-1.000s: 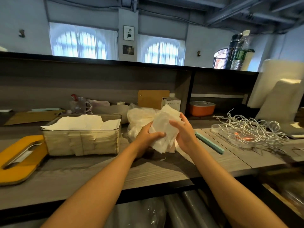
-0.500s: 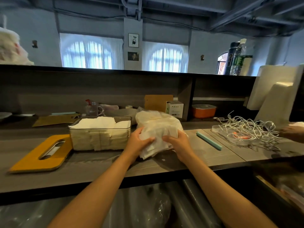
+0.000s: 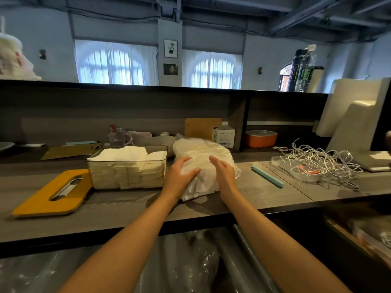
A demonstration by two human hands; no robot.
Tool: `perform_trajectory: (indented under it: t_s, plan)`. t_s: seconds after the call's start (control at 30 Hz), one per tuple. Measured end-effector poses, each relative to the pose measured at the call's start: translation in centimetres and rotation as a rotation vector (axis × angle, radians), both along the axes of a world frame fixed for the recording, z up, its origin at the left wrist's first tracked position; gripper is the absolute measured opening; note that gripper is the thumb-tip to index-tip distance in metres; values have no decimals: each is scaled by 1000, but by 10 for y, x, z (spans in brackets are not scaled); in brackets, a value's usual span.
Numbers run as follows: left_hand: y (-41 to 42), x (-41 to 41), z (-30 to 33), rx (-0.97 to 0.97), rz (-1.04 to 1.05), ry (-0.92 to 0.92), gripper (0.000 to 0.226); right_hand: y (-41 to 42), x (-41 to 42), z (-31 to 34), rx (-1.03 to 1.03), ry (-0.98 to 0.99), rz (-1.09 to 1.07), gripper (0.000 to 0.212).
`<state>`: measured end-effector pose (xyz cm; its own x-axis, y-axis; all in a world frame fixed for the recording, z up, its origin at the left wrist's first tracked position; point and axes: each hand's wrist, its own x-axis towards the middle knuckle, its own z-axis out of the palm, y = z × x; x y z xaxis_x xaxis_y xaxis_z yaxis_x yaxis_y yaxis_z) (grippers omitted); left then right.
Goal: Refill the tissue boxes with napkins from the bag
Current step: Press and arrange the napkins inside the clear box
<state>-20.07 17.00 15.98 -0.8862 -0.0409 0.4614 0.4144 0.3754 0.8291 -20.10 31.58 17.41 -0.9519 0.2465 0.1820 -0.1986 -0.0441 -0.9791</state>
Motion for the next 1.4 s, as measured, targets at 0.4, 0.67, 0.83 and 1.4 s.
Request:
perform_trajectory:
  t_s: [0.4,0.67,0.83,1.4]
  plan:
    - [21,-13,-2,409,217,-21,35,-4,-16,-14,139,64,-88,27]
    - [21,-1,2,327,433,-178,15,-4,-8,-13,154,82,-39,23]
    - [24,2,-1,300,204,-102,28,-6,-5,-12,201,81,-56,24]
    - [18,9,2,386,59,-139,16,-4,-3,-12,180,33,56,30]
